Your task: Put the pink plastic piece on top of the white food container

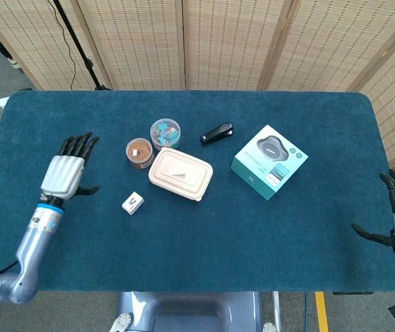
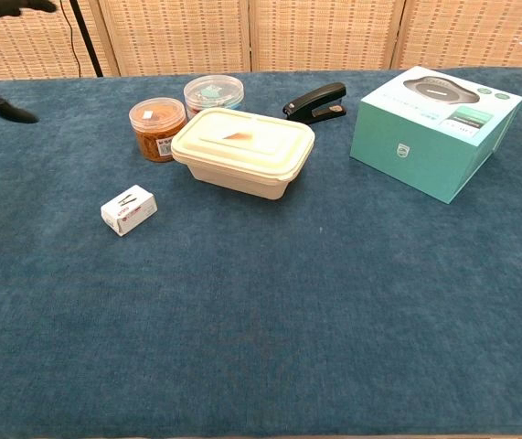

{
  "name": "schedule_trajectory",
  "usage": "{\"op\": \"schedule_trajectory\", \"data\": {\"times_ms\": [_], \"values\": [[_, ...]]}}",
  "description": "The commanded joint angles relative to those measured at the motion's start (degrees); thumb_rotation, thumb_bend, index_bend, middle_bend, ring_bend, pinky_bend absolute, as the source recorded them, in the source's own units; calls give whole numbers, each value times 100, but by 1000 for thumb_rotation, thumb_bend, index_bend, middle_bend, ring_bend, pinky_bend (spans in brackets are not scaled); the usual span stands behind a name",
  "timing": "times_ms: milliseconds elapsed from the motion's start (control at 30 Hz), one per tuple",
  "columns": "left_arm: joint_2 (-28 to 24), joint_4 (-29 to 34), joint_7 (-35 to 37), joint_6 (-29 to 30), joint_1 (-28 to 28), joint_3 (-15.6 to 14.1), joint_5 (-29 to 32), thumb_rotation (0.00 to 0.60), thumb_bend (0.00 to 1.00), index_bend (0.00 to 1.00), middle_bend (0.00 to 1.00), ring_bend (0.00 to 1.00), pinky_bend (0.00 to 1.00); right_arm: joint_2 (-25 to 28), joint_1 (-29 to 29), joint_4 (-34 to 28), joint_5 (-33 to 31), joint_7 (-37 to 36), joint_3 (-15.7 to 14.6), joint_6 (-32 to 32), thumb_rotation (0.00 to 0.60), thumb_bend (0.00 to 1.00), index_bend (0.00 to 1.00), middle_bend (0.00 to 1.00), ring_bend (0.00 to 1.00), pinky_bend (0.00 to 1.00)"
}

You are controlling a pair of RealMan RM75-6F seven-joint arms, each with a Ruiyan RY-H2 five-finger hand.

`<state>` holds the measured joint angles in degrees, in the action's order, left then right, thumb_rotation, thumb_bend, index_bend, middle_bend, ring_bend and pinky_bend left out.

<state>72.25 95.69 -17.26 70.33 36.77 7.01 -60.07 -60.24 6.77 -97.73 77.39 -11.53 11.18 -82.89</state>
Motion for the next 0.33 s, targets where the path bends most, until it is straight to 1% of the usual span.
{"op": "schedule_trajectory", "data": {"times_ms": [33, 200, 267, 333], "values": [[-278, 83, 444, 569, -669, -377, -403, 600, 0, 0, 0, 0, 0, -150, -9, -5, -36, 446, 19, -177, 600, 0, 26, 0, 0, 0], [-448, 137, 995, 956, -1243, -612, -652, 600, 0, 0, 0, 0, 0, -222, -4, 41, 142, 721, -54, -270, 600, 0, 0, 0, 0, 0], [-534, 189, 1326, 1184, -1587, -749, -797, 600, 0, 0, 0, 0, 0, -272, -14, 54, 264, 892, -105, -348, 600, 0, 0, 0, 0, 0], [-594, 248, 1506, 1438, -1909, -883, -879, 600, 0, 0, 0, 0, 0, -330, -29, 66, 400, 1072, -155, -449, 600, 0, 0, 0, 0, 0]]}}
